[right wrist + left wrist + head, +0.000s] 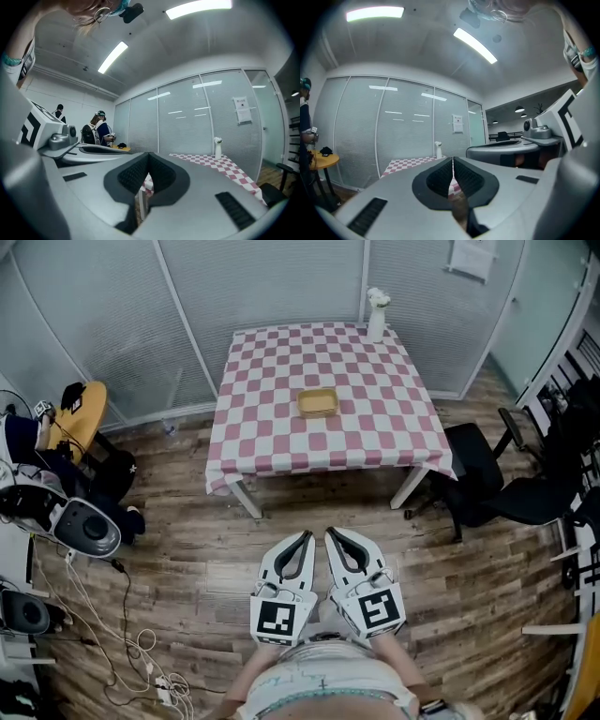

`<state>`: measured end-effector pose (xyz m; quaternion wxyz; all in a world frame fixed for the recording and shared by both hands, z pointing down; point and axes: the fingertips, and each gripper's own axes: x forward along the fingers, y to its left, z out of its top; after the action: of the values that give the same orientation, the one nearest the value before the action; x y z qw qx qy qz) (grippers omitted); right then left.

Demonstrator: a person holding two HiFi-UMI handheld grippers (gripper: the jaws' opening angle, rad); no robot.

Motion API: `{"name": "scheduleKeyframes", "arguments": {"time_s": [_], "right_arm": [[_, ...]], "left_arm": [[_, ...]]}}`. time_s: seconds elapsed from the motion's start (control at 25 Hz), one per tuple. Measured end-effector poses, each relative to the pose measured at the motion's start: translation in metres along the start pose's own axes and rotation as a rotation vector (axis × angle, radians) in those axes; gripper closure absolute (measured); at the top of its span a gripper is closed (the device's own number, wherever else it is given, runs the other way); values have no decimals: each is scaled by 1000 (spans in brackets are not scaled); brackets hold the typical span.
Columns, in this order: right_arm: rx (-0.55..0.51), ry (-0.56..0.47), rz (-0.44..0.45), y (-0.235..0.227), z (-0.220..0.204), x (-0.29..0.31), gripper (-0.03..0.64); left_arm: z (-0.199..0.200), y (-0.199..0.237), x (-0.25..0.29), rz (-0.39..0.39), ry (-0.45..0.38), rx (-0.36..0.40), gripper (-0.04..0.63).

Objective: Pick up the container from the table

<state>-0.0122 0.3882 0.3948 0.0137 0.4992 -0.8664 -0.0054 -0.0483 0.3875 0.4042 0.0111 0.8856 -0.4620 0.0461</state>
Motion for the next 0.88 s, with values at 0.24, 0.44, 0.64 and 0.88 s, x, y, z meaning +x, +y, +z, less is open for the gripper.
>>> {"name": "scheduleKeyframes", "arguments": {"time_s": [0.24, 0.44, 0.64, 0.88], "right_arm": [[25, -9, 51, -33, 2, 13, 623], [21, -18, 75, -56, 4, 18, 623], [8, -31, 93, -76, 1, 16, 623], [18, -15, 102, -91, -3, 16, 623]], "left_arm": [[6, -1, 35, 42, -5, -3, 577], [9, -6, 58, 60, 5, 7, 577], [5, -17, 77, 76, 5, 2, 577], [4, -24, 89, 82, 29, 8, 577]]}}
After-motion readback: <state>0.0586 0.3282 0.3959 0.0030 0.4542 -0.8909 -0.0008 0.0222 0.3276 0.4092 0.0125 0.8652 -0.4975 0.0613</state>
